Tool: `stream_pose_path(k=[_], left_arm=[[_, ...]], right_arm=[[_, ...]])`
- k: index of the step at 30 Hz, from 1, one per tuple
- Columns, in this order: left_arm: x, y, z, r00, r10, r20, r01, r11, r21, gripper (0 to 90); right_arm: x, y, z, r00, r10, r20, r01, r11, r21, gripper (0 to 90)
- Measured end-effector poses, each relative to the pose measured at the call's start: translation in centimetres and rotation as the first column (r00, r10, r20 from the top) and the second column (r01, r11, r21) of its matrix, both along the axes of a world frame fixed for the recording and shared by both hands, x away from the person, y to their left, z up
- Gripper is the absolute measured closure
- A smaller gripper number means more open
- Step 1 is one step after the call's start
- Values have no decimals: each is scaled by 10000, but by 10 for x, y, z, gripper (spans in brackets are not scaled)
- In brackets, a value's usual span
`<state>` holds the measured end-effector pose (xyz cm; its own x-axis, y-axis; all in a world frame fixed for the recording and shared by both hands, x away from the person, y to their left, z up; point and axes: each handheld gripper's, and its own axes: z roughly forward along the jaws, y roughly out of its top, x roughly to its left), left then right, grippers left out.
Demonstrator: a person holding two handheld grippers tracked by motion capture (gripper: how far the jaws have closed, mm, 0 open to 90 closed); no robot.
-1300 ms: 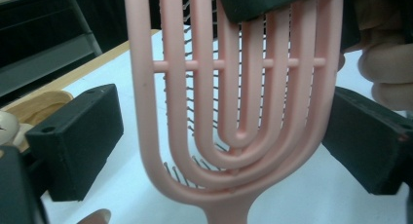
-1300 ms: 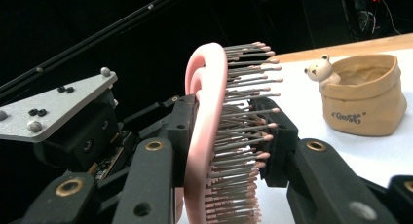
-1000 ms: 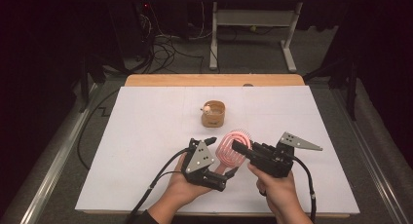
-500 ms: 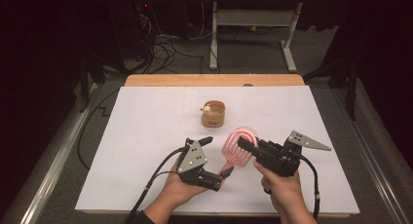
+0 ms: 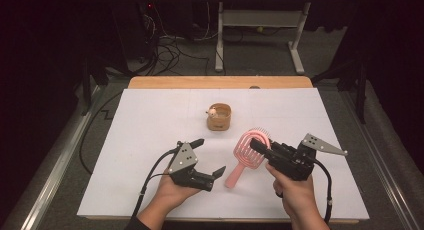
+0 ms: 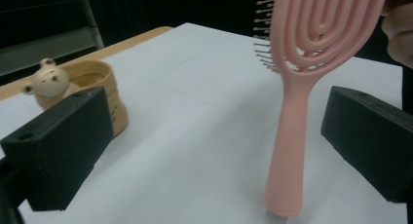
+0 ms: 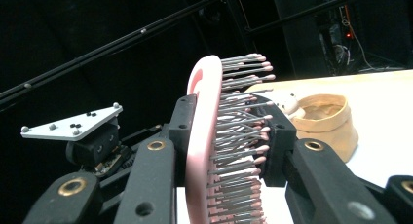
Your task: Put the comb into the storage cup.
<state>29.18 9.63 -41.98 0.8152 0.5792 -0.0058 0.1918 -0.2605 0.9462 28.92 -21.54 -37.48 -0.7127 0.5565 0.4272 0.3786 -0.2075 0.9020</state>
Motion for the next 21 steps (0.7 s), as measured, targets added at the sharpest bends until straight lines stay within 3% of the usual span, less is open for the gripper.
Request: stream_pose_path(k=[6,12,21], left_arm=[[7,25,-4,9977,642,-195,-645,9978,-134,0],[9,53,-7,9929,1180,-135,-1184,9926,-276,0],[0,87,-25,9817,1903,91,-1904,9816,117,0]], right_arm=[[0,-2,0,10000,-45,72,46,9999,-95,670],[-1,-7,2,9993,-260,249,265,9995,-177,670],[-3,-11,5,9970,-475,606,504,9976,-469,669]])
